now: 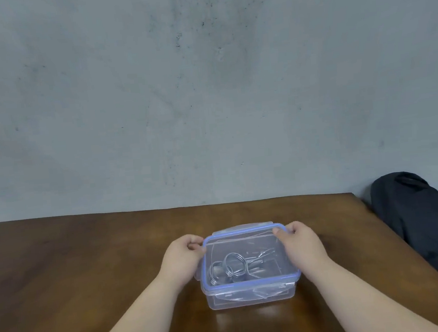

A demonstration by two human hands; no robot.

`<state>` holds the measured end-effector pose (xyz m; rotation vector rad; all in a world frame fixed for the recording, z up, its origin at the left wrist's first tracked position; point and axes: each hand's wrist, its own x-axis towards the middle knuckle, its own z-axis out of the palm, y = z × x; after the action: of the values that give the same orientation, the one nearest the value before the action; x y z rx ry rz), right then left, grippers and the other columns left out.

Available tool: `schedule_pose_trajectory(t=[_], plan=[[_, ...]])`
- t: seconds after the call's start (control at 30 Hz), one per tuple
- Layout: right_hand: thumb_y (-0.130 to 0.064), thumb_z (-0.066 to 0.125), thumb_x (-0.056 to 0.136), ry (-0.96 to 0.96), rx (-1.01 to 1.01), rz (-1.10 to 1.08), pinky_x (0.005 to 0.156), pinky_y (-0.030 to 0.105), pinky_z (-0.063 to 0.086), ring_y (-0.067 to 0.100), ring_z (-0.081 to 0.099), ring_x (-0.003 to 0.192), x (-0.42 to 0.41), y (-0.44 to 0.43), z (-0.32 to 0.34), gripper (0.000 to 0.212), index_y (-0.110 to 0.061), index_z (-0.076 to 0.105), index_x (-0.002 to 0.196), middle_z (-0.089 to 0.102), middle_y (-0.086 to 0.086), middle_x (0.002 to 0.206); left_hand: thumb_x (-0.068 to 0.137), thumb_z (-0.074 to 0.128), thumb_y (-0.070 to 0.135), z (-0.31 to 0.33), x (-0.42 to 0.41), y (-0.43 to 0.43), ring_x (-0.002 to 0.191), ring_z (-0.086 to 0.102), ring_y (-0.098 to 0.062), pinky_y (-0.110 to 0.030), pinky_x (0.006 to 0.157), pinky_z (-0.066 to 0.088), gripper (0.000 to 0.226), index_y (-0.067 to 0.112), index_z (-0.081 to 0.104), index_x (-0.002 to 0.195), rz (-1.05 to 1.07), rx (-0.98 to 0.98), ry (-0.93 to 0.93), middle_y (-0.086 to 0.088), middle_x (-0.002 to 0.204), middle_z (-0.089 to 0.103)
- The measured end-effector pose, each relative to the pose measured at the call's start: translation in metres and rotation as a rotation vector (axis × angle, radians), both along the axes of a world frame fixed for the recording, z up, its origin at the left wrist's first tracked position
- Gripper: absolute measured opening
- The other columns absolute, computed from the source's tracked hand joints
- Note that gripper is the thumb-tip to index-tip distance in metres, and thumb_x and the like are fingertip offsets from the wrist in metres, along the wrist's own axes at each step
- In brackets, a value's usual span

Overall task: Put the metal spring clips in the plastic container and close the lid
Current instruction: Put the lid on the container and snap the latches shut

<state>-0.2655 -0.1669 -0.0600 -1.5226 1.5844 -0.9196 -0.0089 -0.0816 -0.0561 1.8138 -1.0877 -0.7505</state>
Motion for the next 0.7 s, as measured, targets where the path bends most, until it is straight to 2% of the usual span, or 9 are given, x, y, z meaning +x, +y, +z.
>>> schedule_pose_trajectory(t=[0.07, 0.23, 0.4, 0.57, 0.7], plan=[[-0.045, 0.061, 0.094, 0.139, 0.021, 0.016, 0.062, 0.036, 0.042, 0.02, 0.062, 0.075, 0.005, -0.004, -0.003, 0.03, -0.017, 0.056, 0.082, 0.068, -0.001, 0.082, 0.085, 0.059, 0.008, -0.001, -0.005, -0.003, 0.058, 0.064, -0.019, -0.03, 0.05, 0.054, 0.02, 0.021, 0.073, 0.092, 0.049, 0.037, 0.014, -0.001, 0.075, 0.073], [-0.043, 0.056, 0.097, 0.267, 0.049, 0.052, 0.06, 0.034, 0.041, 0.015, 0.061, 0.078, 0.006, -0.008, -0.004, 0.024, -0.021, 0.057, 0.089, 0.067, -0.003, 0.089, 0.08, 0.06, 0.017, -0.002, -0.009, -0.002, 0.069, 0.074, -0.024, -0.04, 0.064, 0.064, 0.019, 0.028, 0.074, 0.085, 0.087, 0.067, -0.029, 0.002, 0.078, 0.077], [-0.045, 0.048, 0.099, 0.365, 0.05, 0.088, 0.058, 0.033, 0.042, 0.015, 0.061, 0.079, 0.012, -0.005, -0.004, 0.023, -0.023, 0.055, 0.097, 0.065, -0.001, 0.098, 0.082, 0.056, 0.012, 0.003, -0.013, 0.002, 0.05, 0.066, -0.018, -0.025, 0.043, 0.051, 0.021, 0.026, 0.072, 0.086, 0.099, 0.089, -0.047, -0.001, 0.077, 0.076], [-0.046, 0.045, 0.099, 0.457, 0.037, 0.085, 0.068, 0.037, 0.05, 0.019, 0.062, 0.083, 0.015, -0.004, 0.0, 0.029, -0.021, 0.057, 0.109, 0.06, 0.004, 0.112, 0.078, 0.056, 0.004, 0.01, -0.015, 0.009, 0.036, 0.058, -0.022, -0.027, 0.039, 0.047, 0.025, 0.019, 0.074, 0.087, 0.078, 0.116, -0.03, -0.004, 0.059, 0.073], [-0.046, 0.042, 0.101, 0.519, -0.001, 0.086, 0.071, 0.038, 0.052, 0.02, 0.062, 0.082, 0.017, 0.0, 0.001, 0.031, -0.021, 0.058, 0.112, 0.056, 0.005, 0.114, 0.078, 0.057, 0.004, 0.012, -0.016, 0.011, 0.036, 0.059, -0.018, -0.026, 0.04, 0.046, 0.031, 0.021, 0.076, 0.094, 0.084, 0.104, -0.033, -0.001, 0.06, 0.074]])
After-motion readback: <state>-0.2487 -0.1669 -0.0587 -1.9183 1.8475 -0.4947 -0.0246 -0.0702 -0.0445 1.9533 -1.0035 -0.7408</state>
